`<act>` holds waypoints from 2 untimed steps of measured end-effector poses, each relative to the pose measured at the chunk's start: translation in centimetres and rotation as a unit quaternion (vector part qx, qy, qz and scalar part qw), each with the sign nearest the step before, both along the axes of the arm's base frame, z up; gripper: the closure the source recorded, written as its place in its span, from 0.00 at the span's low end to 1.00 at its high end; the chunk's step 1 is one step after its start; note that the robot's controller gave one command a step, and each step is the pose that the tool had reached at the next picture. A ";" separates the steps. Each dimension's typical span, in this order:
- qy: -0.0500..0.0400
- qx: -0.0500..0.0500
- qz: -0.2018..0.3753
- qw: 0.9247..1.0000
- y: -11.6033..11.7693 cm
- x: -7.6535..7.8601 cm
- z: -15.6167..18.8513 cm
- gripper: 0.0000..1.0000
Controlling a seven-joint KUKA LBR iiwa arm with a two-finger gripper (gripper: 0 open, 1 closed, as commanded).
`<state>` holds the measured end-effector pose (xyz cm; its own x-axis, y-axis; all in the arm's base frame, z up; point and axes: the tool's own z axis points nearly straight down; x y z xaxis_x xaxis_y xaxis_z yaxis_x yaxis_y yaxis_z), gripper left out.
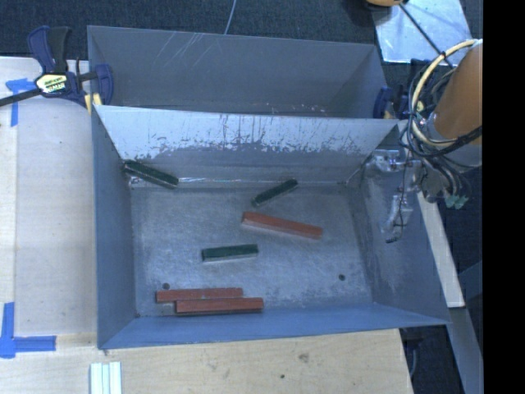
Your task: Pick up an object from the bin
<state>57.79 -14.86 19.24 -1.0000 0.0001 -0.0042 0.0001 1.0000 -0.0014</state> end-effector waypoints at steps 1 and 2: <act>-0.003 -0.001 0.001 1.000 4.7 0.9 -5.5 0.00; 0.000 0.002 -0.018 1.000 6.0 0.3 -11.0 0.00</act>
Offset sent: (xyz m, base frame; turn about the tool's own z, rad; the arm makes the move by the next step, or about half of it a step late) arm 0.0005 0.0551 -0.1138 0.0426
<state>58.12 -8.86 8.24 -0.9994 0.0355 -0.0048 0.0355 0.9994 0.0023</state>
